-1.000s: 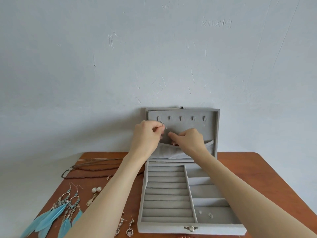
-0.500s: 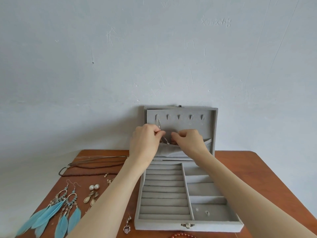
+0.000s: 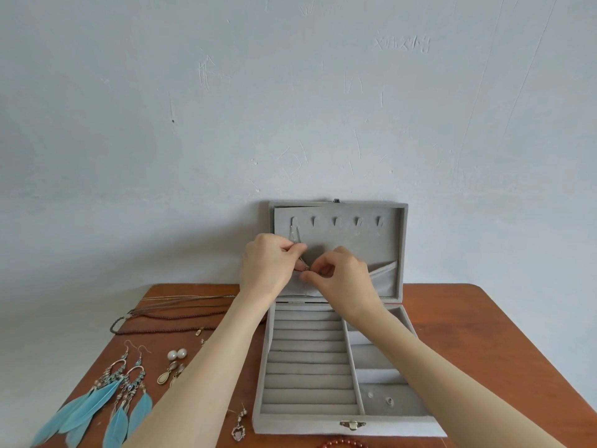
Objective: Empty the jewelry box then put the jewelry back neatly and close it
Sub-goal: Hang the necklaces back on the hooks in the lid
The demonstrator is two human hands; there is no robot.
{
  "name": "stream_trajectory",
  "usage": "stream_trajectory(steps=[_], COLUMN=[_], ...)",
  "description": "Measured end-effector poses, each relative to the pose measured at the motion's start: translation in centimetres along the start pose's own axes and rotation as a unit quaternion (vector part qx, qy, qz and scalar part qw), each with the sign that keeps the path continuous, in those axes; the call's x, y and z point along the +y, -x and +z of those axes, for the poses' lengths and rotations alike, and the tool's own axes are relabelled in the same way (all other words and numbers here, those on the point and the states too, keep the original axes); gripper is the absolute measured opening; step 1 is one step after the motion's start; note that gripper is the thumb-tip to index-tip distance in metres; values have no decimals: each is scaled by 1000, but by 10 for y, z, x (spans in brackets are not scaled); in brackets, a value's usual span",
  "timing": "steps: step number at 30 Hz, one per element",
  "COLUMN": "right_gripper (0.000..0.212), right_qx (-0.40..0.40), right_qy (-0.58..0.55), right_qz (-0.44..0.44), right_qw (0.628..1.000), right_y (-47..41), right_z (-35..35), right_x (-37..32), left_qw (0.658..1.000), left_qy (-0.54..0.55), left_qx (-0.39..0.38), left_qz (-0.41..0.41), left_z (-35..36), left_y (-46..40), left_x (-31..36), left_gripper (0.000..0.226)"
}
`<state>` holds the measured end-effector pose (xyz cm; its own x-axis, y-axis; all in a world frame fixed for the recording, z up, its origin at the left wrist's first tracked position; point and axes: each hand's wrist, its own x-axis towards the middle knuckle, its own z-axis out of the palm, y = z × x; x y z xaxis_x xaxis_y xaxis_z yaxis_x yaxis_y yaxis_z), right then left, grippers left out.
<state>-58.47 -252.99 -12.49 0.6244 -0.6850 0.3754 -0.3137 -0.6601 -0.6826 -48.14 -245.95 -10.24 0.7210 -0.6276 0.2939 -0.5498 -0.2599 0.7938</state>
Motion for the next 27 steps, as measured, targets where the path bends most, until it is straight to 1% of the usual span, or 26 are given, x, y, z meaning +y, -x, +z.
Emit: stream_trajectory(steps=[5,8,11,14,17,19,22,24,27], right_gripper=[11,9,8,11,10,13,17,20,24], right_qx=[1,6,40,52,43,19,-25,-47,-65], right_qy=[32,-23,-89,-110,-114,-82,6,59,135], right_qz=[8,39,83,91,90,72,33,7,-43], right_qw=[999,999,992,988,988,994,999,997,988], right_y=[-2,-6,-10,-13,-15,-14,-10,-7,-2], right_z=[5,-4,-11,-9,-6,-6,-9,-13,-20], right_x=[-2,-1,2,0,-3,-4,-4,-5,-8], left_qw=[1000,999,997,996,995,994,989,984,970], left_qy=[-2,-10,-19,-32,-37,-52,-95,-119,-161], left_qx=[7,9,15,21,10,3,4,-5,-21], left_qz=[16,48,73,83,88,100,117,131,182], left_z=[0,0,0,0,-3,-5,-5,-7,-16], left_y=[3,4,8,10,11,13,16,21,26], left_x=[-1,-3,-6,-8,-7,-6,-4,-3,-4], left_gripper=[26,27,24,22,21,17,16,20,21])
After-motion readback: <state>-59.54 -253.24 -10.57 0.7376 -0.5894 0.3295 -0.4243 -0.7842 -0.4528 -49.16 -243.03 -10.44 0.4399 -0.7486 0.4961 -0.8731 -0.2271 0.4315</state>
